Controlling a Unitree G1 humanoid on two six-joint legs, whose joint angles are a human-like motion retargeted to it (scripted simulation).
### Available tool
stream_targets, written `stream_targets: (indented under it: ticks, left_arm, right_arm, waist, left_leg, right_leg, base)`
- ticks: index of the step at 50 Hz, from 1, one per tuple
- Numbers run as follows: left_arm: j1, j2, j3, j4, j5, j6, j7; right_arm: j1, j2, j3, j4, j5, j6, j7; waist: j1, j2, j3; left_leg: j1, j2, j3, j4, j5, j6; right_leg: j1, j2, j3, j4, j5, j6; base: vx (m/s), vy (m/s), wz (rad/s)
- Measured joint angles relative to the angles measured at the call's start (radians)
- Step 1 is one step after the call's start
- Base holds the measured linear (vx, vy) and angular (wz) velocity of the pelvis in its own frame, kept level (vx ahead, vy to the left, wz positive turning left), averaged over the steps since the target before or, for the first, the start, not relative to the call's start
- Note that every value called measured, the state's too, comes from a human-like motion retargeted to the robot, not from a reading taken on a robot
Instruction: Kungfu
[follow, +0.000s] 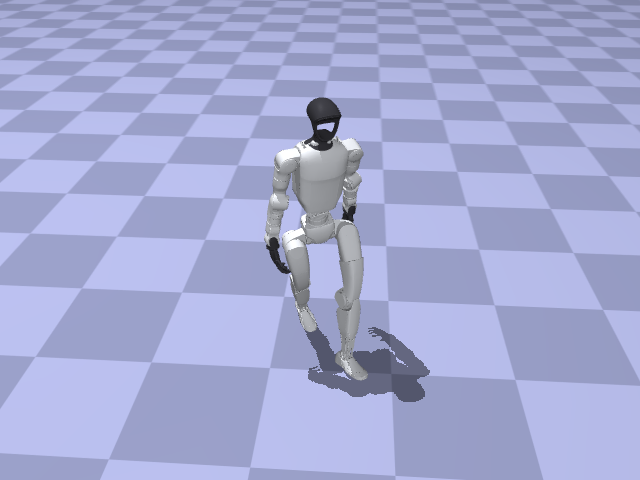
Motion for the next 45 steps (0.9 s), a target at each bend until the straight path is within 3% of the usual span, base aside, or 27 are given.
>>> stream_targets:
  ticks: [2, 5, 8, 12, 15, 18, 22, 27, 28, 30, 32, 35, 37, 38, 40, 42, 45]
  left_arm:
    - [-0.004, 0.025, 0.015, 0.016, -0.004, 0.010, -0.013]
    - [-0.075, 0.069, 0.041, 0.044, 0.007, 0.042, -0.043]
    - [-0.168, 0.078, 0.009, 0.028, -0.031, 0.033, -0.049]
    - [-0.258, 0.078, -0.054, -0.033, -0.076, -0.007, -0.093]
    - [-0.315, 0.083, -0.096, -0.085, -0.046, -0.043, -0.169]
    - [-0.374, 0.086, -0.151, -0.148, 0.008, -0.084, -0.225]
    - [-0.453, 0.101, -0.212, -0.212, 0.086, -0.148, -0.242]
    - [-0.498, 0.090, -0.263, -0.250, 0.188, -0.209, -0.208]
    - [-0.496, 0.084, -0.270, -0.253, 0.203, -0.219, -0.195]
    - [-0.482, 0.075, -0.277, -0.250, 0.227, -0.236, -0.168]
    - [-0.453, 0.074, -0.268, -0.232, 0.245, -0.243, -0.145]
    - [-0.402, 0.087, -0.237, -0.177, 0.264, -0.221, -0.122]
    - [-0.369, 0.108, -0.205, -0.113, 0.280, -0.170, -0.115]
    - [-0.351, 0.120, -0.180, -0.077, 0.301, -0.130, -0.113]
    - [-0.307, 0.129, -0.124, -0.016, 0.337, -0.011, -0.098]
    - [-0.297, 0.104, -0.079, 0.059, 0.240, 0.102, -0.030]
    - [-0.245, 0.102, -0.041, 0.168, -0.055, 0.067, -0.033]
  right_arm:
    - [0.036, 0.021, -0.035, 0.025, 0.023, 0.011, -0.044]
    - [0.050, 0.030, -0.069, 0.072, 0.094, 0.019, -0.081]
    - [0.036, 0.012, -0.088, 0.107, 0.166, 0.005, -0.062]
    - [0.051, 0.010, -0.106, 0.070, 0.127, 0.031, -0.040]
    - [0.079, 0.028, -0.122, 0.020, 0.086, -0.011, -0.087]
    - [0.093, 0.028, -0.120, -0.008, 0.111, -0.078, -0.145]
    - [0.083, 0.034, -0.123, -0.014, 0.127, -0.122, -0.183]
    - [0.081, 0.024, -0.125, 0.015, 0.130, -0.142, -0.180]
    - [0.082, 0.022, -0.128, 0.023, 0.125, -0.145, -0.182]
    - [0.087, 0.018, -0.132, 0.041, 0.109, -0.155, -0.193]
    - [0.089, 0.015, -0.129, 0.065, 0.096, -0.161, -0.210]
    - [0.087, 0.019, -0.127, 0.089, 0.088, -0.152, -0.233]
    - [0.099, 0.028, -0.133, 0.091, 0.096, -0.149, -0.243]
    - [0.106, 0.033, -0.140, 0.095, 0.103, -0.147, -0.243]
    - [0.108, 0.038, -0.169, 0.105, 0.114, -0.136, -0.228]
    - [0.068, 0.011, -0.183, 0.103, 0.116, -0.106, -0.193]
    - [0.010, -0.057, -0.147, 0.075, 0.110, -0.013, -0.143]
  waist:
    - [-0.022, -0.022, -0.050]
    - [-0.051, -0.021, -0.083]
    - [0.003, 0.031, -0.072]
    - [0.008, 0.064, -0.091]
    - [-0.058, 0.123, -0.106]
    - [-0.118, 0.138, -0.054]
    - [-0.161, 0.131, -0.015]
    - [-0.202, 0.129, 0.011]
    - [-0.207, 0.136, 0.016]
    - [-0.215, 0.141, 0.019]
    - [-0.196, 0.135, 0.006]
    - [-0.161, 0.107, -0.007]
    - [-0.165, 0.082, -0.019]
    - [-0.153, 0.072, -0.045]
    - [-0.140, 0.068, -0.081]
    - [-0.128, 0.071, -0.066]
    - [-0.185, 0.119, -0.045]
  left_leg:
    - [-0.018, 0.000, -0.105, 0.040, -0.012, -0.016]
    - [-0.070, 0.070, -0.218, 0.160, -0.074, -0.123]
    - [0.022, 0.171, -0.162, 0.153, -0.119, -0.143]
    - [0.117, 0.161, -0.172, 0.100, -0.163, -0.113]
    - [0.236, 0.107, -0.218, 0.012, -0.190, -0.065]
    - [0.385, 0.019, -0.293, -0.049, -0.212, -0.024]
    - [0.472, -0.019, -0.368, -0.056, -0.244, -0.020]
    - [0.526, -0.033, -0.465, -0.028, -0.290, -0.035]
    - [0.532, -0.025, -0.487, -0.020, -0.300, -0.039]
    - [0.538, -0.013, -0.535, 0.003, -0.323, -0.052]
    - [0.536, -0.005, -0.555, 0.017, -0.342, -0.062]
    - [0.547, -0.001, -0.562, 0.020, -0.355, -0.074]
    - [0.555, 0.006, -0.582, 0.020, -0.334, -0.089]
    - [0.537, 0.019, -0.580, 0.024, -0.313, -0.095]
    - [0.491, 0.062, -0.581, 0.053, -0.257, -0.119]
    - [0.457, 0.103, -0.505, 0.079, -0.184, -0.146]
    - [0.422, 0.171, -0.361, 0.078, -0.085, -0.187]
  right_leg:
    - [-0.020, 0.038, 0.004, 0.044, 0.107, 0.080]
    - [-0.128, 0.172, -0.125, 0.235, 0.277, 0.080]
    - [-0.234, 0.200, -0.283, 0.452, 0.391, 0.080]
    - [-0.358, 0.077, -0.362, 0.604, 0.239, 0.080]
    - [-0.411, -0.007, -0.387, 0.555, 0.152, 0.080]
    - [-0.429, -0.088, -0.303, 0.472, 0.082, 0.079]
    - [-0.487, -0.165, -0.200, 0.286, 0.103, -0.024]
    - [-0.524, -0.259, -0.083, 0.026, 0.234, -0.130]
    - [-0.531, -0.269, -0.070, -0.011, 0.224, -0.137]
    - [-0.538, -0.307, -0.086, -0.059, 0.178, -0.084]
    - [-0.551, -0.313, -0.057, -0.045, 0.142, -0.092]
    - [-0.536, -0.309, -0.072, 0.019, 0.103, -0.066]
    - [-0.509, -0.329, -0.162, 0.023, 0.184, -0.062]
    - [-0.529, -0.318, -0.151, 0.052, 0.177, -0.086]
    - [-0.551, -0.326, -0.157, 0.093, 0.152, -0.075]
    - [-0.523, -0.337, -0.243, 0.082, 0.134, -0.088]
    - [-0.454, -0.320, -0.363, 0.040, 0.116, -0.111]
  base:
    - [1.00, -0.53, 0.33]
    - [0.58, -1.03, 0.30]
    - [0.42, -0.37, -0.60]
    - [0.79, 0.51, 0.02]
    - [0.85, 0.63, 1.46]
    - [0.73, 0.33, 1.91]
    - [0.55, -0.09, 1.53]
    - [0.51, -0.23, 1.69]
    - [0.53, -0.36, 1.73]
    - [0.58, -0.46, 1.57]
    - [0.52, -0.51, 1.01]
    - [0.46, -0.60, 0.95]
    - [0.46, -0.68, 1.52]
    - [0.46, -0.73, 1.57]
    - [0.36, -0.75, 1.65]
    - [0.01, -0.53, 1.36]
    - [0.05, -0.42, 1.56]
